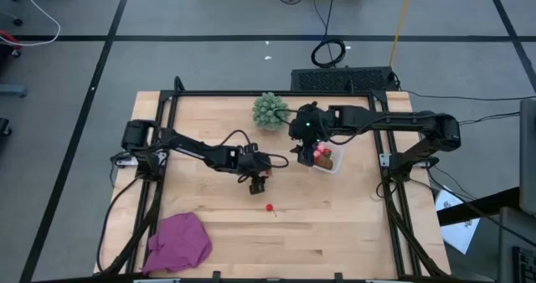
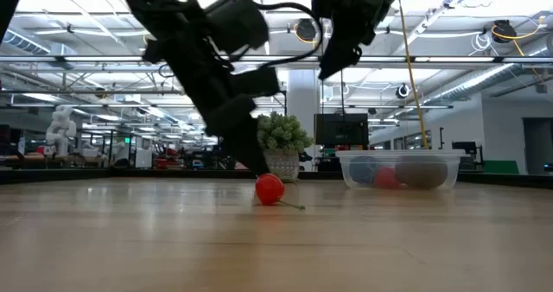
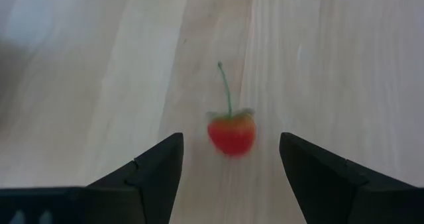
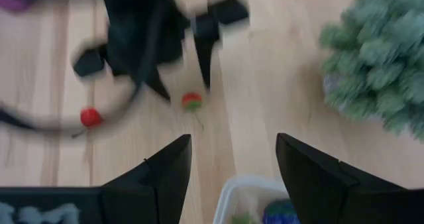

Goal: Pick and placing Produce into tupperware
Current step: Put the red strawberry into the transparent bin

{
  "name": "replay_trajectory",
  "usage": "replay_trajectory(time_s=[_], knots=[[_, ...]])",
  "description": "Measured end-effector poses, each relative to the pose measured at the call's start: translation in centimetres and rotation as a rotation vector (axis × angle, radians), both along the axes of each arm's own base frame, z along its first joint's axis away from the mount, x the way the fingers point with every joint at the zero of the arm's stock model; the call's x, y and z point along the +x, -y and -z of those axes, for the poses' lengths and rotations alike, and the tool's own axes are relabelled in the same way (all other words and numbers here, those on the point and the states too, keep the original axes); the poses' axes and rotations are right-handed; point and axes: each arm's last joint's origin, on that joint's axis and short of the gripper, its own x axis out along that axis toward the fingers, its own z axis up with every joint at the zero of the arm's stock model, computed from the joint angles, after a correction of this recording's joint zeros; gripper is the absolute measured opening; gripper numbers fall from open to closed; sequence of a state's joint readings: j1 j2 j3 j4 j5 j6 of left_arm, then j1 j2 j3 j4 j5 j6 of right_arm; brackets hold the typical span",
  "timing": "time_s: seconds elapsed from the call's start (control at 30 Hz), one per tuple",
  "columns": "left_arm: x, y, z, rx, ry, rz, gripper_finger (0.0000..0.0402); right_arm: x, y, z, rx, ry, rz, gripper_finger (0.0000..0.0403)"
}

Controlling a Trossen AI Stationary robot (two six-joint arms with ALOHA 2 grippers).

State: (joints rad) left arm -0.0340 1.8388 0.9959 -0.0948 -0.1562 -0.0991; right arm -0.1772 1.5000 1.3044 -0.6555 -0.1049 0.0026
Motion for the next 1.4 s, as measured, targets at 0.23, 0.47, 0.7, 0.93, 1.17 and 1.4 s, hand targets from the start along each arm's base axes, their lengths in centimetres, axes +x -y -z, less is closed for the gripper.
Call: replay_trajectory(time_s=[0.23, 0.47, 0.7, 0.93, 1.17, 1.4], knots=[[2.0, 0.1, 1.1, 0.006, -0.069, 0.009, 0.0255, -1.4, -0.4, -2.6, -0.017, 0.104, 0.001, 0.0212], [2.7, 0.0, 1.4, 0.022, -0.097, -0.002, 0.0255, -3.1, -1.0, -5.0, -0.03, 0.211, -0.005, 0.0212], [2.5, -0.1, 1.5, 0.023, -0.12, -0.026, 0.0255, -4.4, -1.9, -6.7, -0.039, 0.289, -0.03, 0.0212], [2.1, 0.0, 1.7, 0.005, -0.163, -0.048, 0.0255, -4.5, -2.7, -7.3, -0.041, 0.335, -0.06, 0.0212], [2.0, 0.0, 1.8, 0.007, -0.174, -0.048, 0.0242, -4.5, -3.0, -7.2, -0.038, 0.327, -0.071, 0.0212], [2.1, 0.2, 1.9, -0.024, -0.168, -0.018, 0.0161, -4.5, -3.0, -7.2, -0.038, 0.325, -0.071, 0.0212]])
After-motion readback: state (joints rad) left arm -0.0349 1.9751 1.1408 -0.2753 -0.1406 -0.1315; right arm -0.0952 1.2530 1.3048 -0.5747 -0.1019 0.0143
